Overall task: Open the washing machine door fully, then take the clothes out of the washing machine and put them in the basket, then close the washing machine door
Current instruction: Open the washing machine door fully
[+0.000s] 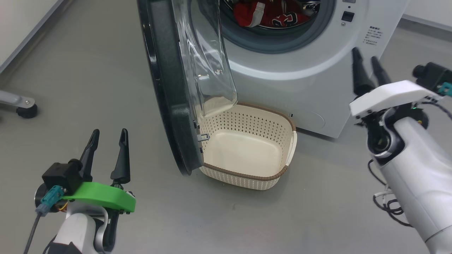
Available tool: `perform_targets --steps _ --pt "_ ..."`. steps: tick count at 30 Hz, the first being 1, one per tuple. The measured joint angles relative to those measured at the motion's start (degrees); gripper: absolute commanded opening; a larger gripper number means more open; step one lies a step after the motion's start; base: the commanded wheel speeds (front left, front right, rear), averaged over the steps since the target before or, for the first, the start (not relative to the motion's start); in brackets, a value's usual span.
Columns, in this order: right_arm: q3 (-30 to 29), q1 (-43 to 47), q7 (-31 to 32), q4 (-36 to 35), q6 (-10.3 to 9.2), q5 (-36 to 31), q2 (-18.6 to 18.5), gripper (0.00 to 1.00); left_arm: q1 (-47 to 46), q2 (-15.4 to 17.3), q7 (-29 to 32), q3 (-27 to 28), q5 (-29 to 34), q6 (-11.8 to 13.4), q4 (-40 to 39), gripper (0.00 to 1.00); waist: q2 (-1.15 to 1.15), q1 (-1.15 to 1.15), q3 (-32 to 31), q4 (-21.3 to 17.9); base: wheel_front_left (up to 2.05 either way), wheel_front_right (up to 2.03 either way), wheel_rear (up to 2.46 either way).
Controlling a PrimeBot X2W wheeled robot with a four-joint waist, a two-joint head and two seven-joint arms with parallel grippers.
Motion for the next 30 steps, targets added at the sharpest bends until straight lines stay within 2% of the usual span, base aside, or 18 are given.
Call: perform_targets --steps 1,2,6,13,22,30 --pt "-2.1 0.0 0.0 -0.6 -0.92 -2.0 -0.4 1.00 0.0 0.0 0.0 0.1 0.0 0.0 0.0 1.00 0.00 0.00 0.0 -0.2 0.00 0.00 0.00" --pt "-2.1 0.0 0.0 -0.6 -0.92 -2.0 -0.4 1.00 0.0 0.0 0.0 0.1 0.0 0.0 0.0 1.00 0.00 0.00 0.0 -0.2 0.00 0.00 0.00" --pt "-6.4 0.2 0.0 -3.7 -3.94 -10.7 -1.5 1.00 0.1 -0.1 0.0 0.5 0.1 0.0 0.0 1.00 0.00 0.00 0.1 -0.7 0.00 0.00 0.00" --pt "-7.9 6.3 0.0 -9.9 -8.87 -24.3 -0.5 1.00 0.1 -0.1 0.0 1.2 0.1 0.0 0.0 1.00 0.00 0.00 0.4 -1.3 0.00 0.00 0.00" --pt "-5.8 15.0 0.0 -14.2 -10.33 -38.0 1.8 1.00 0.2 -0.4 0.0 1.3 0.1 0.0 -0.1 1.00 0.00 0.00 0.9 -1.7 0.00 0.00 0.00" --pt "-6.8 20.7 0.0 -14.1 -10.46 -43.6 2.9 1.00 0.2 -0.4 0.0 1.3 0.3 0.0 -0.1 1.00 0.00 0.00 1.1 -1.8 0.00 0.00 0.00"
